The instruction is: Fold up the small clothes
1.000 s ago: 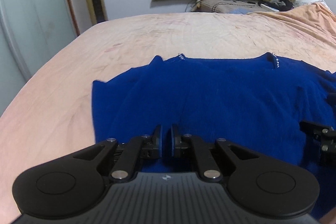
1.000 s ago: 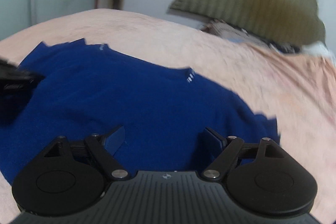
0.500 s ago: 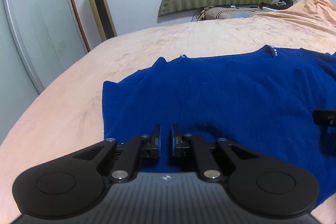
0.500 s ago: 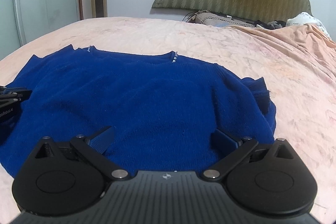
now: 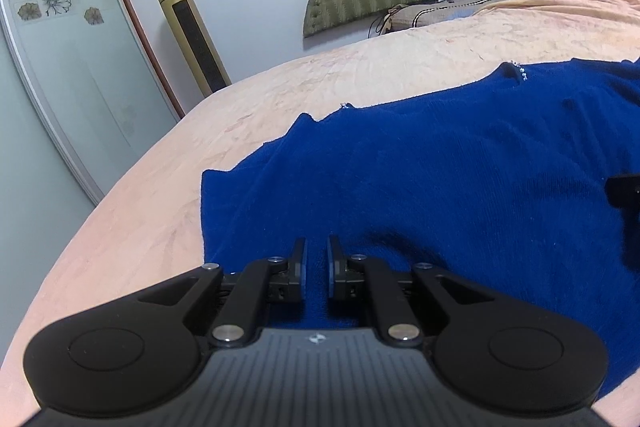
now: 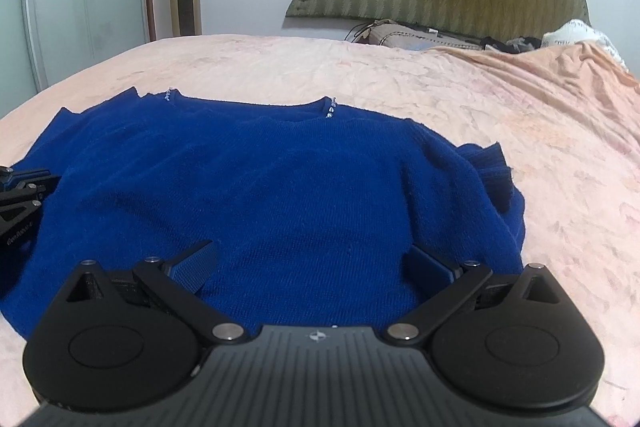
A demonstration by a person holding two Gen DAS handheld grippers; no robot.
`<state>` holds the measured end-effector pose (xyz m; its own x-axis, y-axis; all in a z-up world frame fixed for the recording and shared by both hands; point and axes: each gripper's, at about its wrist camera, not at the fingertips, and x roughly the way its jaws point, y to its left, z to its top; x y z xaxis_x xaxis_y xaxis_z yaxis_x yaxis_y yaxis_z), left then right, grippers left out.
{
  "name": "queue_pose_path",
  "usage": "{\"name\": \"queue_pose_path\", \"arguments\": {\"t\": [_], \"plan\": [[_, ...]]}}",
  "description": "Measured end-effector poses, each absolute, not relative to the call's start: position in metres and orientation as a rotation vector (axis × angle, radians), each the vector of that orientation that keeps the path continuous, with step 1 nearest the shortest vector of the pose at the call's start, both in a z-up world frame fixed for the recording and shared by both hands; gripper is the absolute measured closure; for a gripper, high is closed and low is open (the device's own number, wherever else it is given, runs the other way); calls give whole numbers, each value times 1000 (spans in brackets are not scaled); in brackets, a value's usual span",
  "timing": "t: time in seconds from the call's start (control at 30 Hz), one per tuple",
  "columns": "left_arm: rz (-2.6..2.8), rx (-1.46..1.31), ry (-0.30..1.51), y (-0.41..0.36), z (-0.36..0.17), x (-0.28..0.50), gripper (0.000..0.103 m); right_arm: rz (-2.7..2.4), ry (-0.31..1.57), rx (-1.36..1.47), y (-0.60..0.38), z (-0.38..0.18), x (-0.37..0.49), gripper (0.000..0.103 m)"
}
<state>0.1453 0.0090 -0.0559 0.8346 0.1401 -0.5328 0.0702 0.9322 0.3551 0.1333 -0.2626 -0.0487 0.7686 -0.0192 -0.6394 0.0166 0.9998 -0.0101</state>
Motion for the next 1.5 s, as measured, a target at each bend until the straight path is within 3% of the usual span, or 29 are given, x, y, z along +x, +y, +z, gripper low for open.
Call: {"name": "queue_pose_path", "arguments": {"t": [0.23,0.3,0.33,0.37,0.43,1.3,1.5], "plan": [[-54,144,669,25,-38,129,92,-65,684,79,-256,-43,107,0],[-54,117,690,28,-38,125,80,-89,690,76,-249,-42,99,0],[-43,117,688,27,-38,121,64,-94,696,67,-247,-41,96,0],[-32,120,683,28,-38,118,39,-93,700,56,-243,-41,93,0],[-8,129,669,27,-37,112,16,-76,702,55,-240,-39,86,0],[-35,106,697,33,-44,89,16,-93,708,23,-235,-45,64,0],[-21,100,670,34,-50,85,10,-91,707,35,-236,-46,63,0]]}}
